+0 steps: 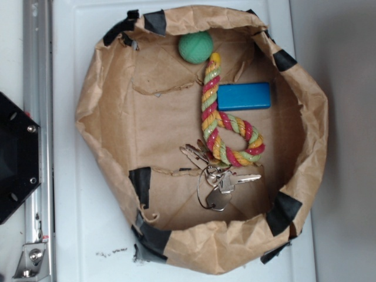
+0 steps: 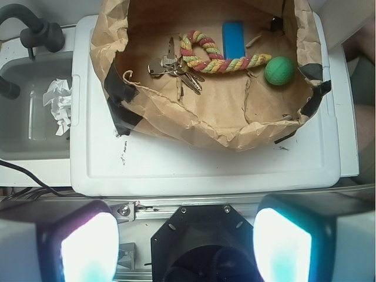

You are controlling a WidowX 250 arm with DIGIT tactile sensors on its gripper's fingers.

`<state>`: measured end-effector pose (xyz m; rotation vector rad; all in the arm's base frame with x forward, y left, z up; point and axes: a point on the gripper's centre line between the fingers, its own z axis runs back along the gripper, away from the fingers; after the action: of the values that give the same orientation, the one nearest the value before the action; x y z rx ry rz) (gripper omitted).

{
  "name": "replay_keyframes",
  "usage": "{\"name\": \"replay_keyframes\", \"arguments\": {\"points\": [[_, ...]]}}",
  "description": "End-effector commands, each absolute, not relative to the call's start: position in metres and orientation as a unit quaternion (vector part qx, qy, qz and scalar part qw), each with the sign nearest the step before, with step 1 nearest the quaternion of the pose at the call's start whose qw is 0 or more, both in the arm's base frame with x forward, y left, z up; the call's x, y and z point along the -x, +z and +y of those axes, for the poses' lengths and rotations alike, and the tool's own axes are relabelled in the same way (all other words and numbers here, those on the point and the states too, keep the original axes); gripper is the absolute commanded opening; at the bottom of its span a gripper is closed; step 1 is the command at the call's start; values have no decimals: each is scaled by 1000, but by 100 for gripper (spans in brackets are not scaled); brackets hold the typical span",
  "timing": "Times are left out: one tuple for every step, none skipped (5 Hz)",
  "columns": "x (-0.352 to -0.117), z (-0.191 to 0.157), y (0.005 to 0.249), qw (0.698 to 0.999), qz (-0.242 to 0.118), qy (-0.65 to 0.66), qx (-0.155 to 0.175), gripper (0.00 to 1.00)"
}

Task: Grab the silver keys.

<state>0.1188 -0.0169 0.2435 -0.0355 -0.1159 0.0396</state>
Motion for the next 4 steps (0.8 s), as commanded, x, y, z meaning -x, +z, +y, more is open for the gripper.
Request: {"name": "replay_keyframes", "arguments": {"points": [[-119,-17,243,998,-58,20,18,100],[-154,-41,228,993,-62,102,-4,100],[-174,-44,216,979,-66,195,9,100],[-183,-34,198,965,-48,256,12,100]]}}
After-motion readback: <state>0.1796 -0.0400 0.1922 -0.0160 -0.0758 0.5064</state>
